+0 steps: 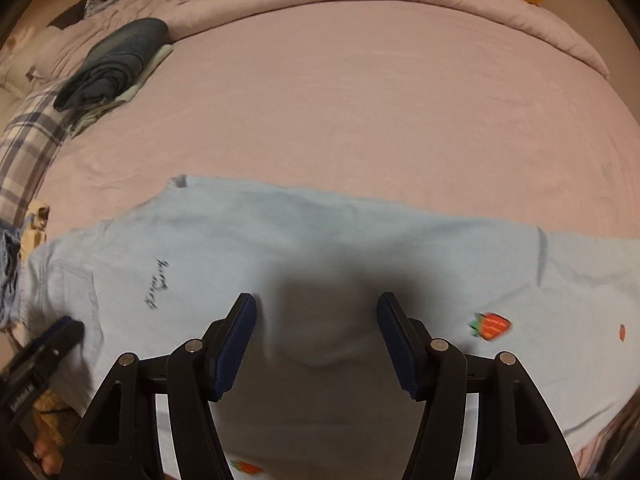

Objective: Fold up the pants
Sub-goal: 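Release both grippers and smooth the jeans flat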

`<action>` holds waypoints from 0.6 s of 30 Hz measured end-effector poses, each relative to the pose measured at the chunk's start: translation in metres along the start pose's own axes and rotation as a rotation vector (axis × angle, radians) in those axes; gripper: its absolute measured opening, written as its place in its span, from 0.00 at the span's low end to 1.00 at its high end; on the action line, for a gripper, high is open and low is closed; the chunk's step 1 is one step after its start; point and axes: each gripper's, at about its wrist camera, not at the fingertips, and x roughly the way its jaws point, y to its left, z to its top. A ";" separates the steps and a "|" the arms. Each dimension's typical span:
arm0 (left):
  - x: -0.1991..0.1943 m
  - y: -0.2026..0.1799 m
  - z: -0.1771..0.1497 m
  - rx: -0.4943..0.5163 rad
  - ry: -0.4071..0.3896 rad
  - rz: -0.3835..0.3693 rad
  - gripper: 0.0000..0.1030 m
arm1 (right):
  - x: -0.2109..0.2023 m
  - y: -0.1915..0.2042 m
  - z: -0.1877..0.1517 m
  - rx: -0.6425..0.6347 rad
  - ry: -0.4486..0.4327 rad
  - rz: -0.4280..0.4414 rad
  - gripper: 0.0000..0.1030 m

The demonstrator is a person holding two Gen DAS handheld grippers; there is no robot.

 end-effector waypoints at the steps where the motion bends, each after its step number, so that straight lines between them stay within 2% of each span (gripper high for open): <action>1: -0.001 0.000 0.001 -0.002 0.001 0.000 0.46 | -0.001 -0.003 -0.002 0.003 0.000 -0.012 0.61; 4: 0.000 -0.004 -0.001 0.000 0.004 0.012 0.46 | -0.007 -0.011 -0.006 0.020 -0.004 -0.038 0.60; 8: -0.003 -0.012 0.000 0.004 0.036 0.033 0.46 | -0.015 -0.041 -0.013 0.093 -0.022 -0.064 0.60; 11: -0.011 -0.029 0.003 0.015 0.047 -0.033 0.48 | -0.031 -0.066 -0.021 0.168 -0.048 -0.077 0.60; 13: -0.017 -0.045 0.006 0.055 0.025 -0.058 0.50 | -0.046 -0.086 -0.028 0.211 -0.083 -0.117 0.60; 15: -0.020 -0.065 0.007 0.104 0.007 -0.086 0.56 | -0.063 -0.109 -0.039 0.267 -0.124 -0.169 0.61; 18: -0.010 -0.095 0.007 0.163 0.032 -0.148 0.57 | -0.086 -0.157 -0.056 0.397 -0.169 -0.206 0.61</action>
